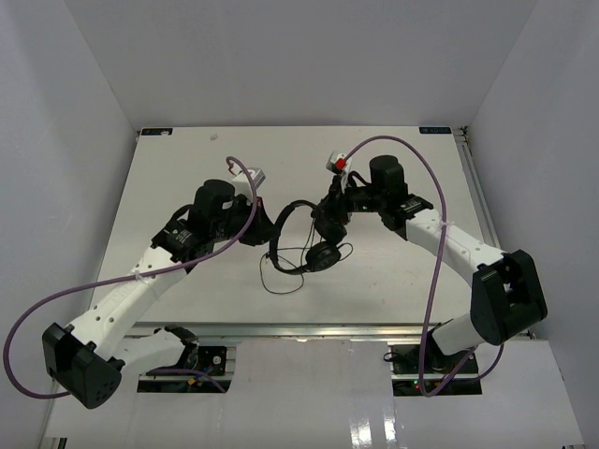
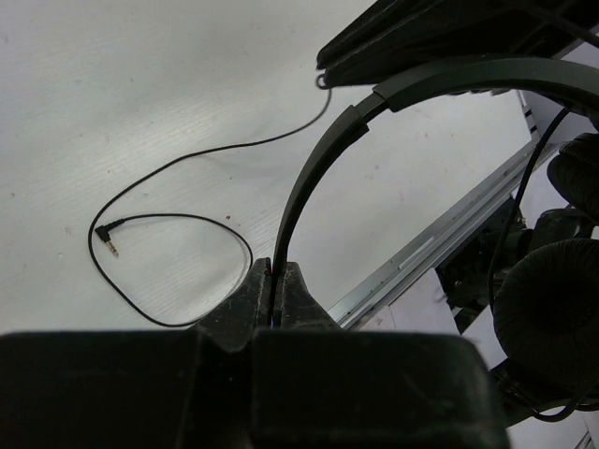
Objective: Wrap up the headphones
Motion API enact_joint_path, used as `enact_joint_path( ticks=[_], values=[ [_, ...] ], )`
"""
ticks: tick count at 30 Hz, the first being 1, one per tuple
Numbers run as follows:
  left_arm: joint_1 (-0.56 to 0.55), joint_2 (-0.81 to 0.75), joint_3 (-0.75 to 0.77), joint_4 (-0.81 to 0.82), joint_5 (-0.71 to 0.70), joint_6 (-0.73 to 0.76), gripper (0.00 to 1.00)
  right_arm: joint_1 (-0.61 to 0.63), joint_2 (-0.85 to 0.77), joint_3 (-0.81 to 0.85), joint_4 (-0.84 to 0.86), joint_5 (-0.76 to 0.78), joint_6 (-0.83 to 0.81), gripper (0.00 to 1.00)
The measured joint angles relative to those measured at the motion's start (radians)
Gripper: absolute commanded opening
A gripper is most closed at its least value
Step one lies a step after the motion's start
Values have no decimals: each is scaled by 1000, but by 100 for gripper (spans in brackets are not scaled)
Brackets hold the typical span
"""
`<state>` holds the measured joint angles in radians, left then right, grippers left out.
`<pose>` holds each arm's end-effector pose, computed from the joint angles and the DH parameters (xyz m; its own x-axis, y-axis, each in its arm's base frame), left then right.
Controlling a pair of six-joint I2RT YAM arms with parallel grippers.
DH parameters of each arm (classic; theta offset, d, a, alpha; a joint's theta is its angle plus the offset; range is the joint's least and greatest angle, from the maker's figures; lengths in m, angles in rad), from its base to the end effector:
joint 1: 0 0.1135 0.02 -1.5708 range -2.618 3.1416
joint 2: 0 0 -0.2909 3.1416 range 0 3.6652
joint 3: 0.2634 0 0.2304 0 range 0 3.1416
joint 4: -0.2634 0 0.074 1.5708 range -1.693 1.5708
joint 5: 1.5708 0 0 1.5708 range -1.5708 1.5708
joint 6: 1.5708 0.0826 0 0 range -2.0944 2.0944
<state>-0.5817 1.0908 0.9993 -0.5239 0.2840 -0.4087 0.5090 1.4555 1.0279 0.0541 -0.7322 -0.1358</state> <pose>0.1860 -0.1500 0.3224 -0.7282 0.0223 -0.6850 0.4677 0.7467 -0.4729 0.2699 0.2139 0.3154 -0.1930 -0.2230 -0.9555 -0.9407 0.3189 0.1156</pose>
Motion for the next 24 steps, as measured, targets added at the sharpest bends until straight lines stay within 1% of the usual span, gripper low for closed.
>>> enact_joint_path(
  ticks=[5,11,16,24],
  values=[
    [-2,-13,67,-2,0,-23,0,-5,33,-24,142,-137,107,21],
    [-3,-13,122,0,1,-66,0,-5,76,-60,323,-232,269,33],
    [-5,-1,171,-8,2,-98,0,-5,102,-90,475,-273,374,35],
    [-5,5,264,-10,-33,-172,0,1,111,-192,638,-315,426,35]
  ],
)
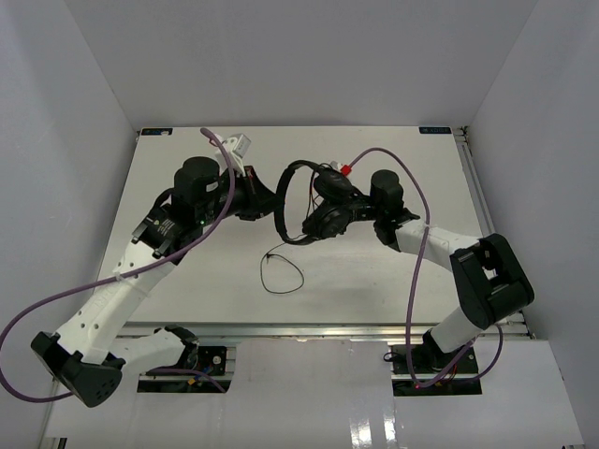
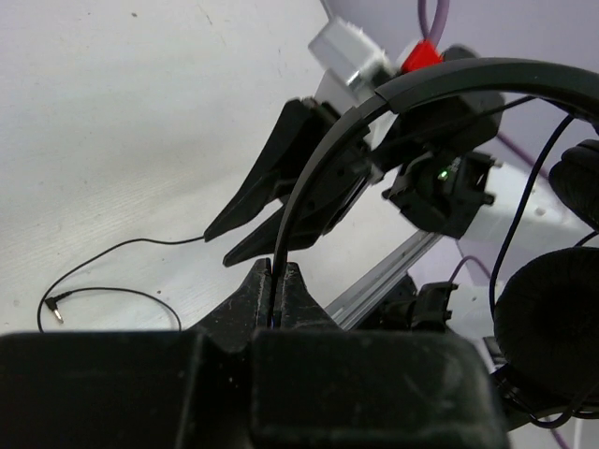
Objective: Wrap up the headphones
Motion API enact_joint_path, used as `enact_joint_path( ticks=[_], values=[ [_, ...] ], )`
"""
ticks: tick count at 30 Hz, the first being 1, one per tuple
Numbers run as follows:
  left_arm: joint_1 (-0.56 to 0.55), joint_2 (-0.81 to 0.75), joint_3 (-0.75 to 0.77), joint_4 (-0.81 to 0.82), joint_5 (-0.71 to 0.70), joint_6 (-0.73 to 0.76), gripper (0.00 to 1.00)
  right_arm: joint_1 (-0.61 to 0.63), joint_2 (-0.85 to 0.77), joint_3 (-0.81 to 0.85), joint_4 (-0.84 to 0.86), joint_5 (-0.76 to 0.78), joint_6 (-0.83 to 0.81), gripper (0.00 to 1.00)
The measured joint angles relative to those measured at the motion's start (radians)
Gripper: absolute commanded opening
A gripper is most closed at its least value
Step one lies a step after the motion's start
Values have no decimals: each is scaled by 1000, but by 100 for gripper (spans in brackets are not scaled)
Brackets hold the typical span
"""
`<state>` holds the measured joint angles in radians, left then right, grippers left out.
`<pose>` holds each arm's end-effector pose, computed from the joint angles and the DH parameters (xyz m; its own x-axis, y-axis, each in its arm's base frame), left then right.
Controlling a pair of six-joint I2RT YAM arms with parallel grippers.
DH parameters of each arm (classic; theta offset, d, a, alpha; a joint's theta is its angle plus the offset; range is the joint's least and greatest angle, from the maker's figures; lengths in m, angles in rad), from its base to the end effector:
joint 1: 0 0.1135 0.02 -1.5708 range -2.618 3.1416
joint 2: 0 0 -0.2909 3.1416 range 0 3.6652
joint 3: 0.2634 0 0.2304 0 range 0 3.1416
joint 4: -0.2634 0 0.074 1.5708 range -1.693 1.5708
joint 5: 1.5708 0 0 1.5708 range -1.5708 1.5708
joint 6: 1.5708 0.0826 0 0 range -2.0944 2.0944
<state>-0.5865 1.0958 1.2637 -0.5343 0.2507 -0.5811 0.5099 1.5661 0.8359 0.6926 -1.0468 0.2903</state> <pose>0.1886 -0.1499 0.4133 -0.6496 -0.2068 -0.7316 0.4456 0.6761 -0.5868 0.2615 0.2282 0.2964 -0.3175 -0.0135 -0.9482 -0.9482 0.0191 0.3172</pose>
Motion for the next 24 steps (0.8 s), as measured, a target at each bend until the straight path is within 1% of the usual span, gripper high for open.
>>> enact_joint_path(
  ticks=[3,6,15,24],
  values=[
    [0,-1,28,0,-30,-44,0,7,-1,-54,65,-12,18,32],
    [0,-5,47,-2,-64,-83,0,17,-1,-87,119,-26,38,26],
    [0,-10,105,-14,-138,-165,0,51,-46,-125,297,-38,138,14],
    [0,32,209,-34,-224,-187,0,64,-124,-164,352,-55,148,11]
  ],
)
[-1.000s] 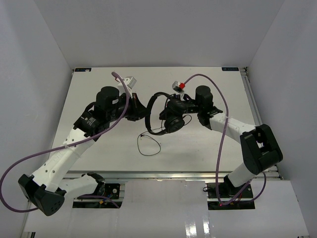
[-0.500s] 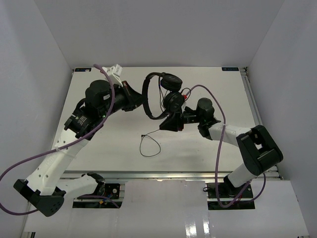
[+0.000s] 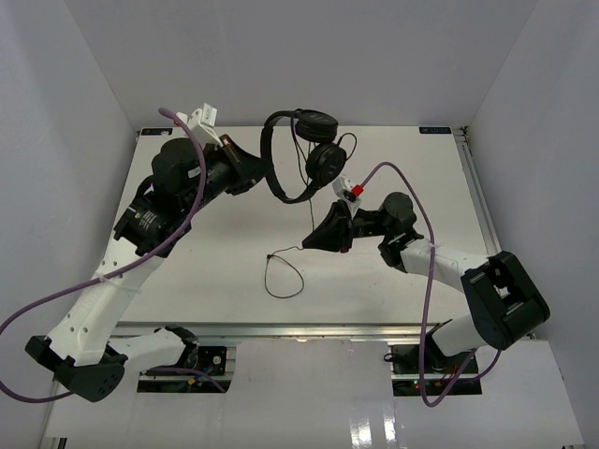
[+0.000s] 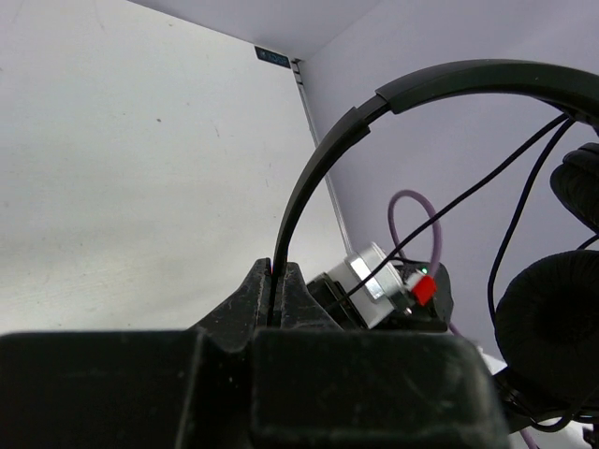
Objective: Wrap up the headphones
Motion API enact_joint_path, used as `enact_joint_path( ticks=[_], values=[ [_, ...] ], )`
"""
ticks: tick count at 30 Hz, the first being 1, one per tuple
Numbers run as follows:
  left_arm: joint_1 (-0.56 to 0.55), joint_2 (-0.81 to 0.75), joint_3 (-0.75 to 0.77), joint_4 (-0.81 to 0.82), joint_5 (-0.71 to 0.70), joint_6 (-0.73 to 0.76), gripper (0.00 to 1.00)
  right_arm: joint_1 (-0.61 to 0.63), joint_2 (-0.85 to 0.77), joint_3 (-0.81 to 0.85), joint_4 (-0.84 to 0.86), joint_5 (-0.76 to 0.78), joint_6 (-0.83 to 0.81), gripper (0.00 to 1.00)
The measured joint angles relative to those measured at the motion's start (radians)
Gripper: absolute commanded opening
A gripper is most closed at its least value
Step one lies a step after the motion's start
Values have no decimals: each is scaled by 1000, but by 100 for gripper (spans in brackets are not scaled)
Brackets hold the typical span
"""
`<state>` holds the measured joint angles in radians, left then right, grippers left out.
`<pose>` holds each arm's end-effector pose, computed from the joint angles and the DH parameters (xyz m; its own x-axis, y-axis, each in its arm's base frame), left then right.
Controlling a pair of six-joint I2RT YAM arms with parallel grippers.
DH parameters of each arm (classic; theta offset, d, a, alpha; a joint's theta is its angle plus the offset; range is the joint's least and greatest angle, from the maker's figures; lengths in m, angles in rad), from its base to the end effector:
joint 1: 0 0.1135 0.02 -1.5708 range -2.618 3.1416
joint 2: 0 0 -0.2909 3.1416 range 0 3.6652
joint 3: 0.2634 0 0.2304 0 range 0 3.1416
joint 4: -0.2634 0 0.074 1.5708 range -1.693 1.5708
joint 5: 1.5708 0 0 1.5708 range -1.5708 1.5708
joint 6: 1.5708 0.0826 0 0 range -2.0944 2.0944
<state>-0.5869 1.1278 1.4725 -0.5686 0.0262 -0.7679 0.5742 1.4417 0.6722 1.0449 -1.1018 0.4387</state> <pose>0.1962 -0.1331 0.4732 -0.5323 -0.4799 -0.6974 0.2851 0.6740 -0.6815 0.2045 0.2200 0.3206 -0.2037 0.0969 -0.9742 -0.9717 -0.1413 0.1892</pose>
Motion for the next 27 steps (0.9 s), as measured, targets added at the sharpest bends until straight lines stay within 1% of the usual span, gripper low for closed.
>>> enact_joint_path(
  ticks=[5,9,16,22,27],
  values=[
    [0,13,9,-8,-75,-2,0,4,-59,-6,-20,-3,-34,11],
    [0,15,10,-12,-117,-2,0,7,-71,-6,-30,-17,-46,12],
    [0,23,51,-30,-128,0,0,29,-64,12,-10,-41,-5,13],
    [0,25,82,-33,-132,1,0,51,13,100,21,-54,28,16],
    [0,27,110,-59,-147,5,0,72,121,188,100,-65,101,21]
  ],
)
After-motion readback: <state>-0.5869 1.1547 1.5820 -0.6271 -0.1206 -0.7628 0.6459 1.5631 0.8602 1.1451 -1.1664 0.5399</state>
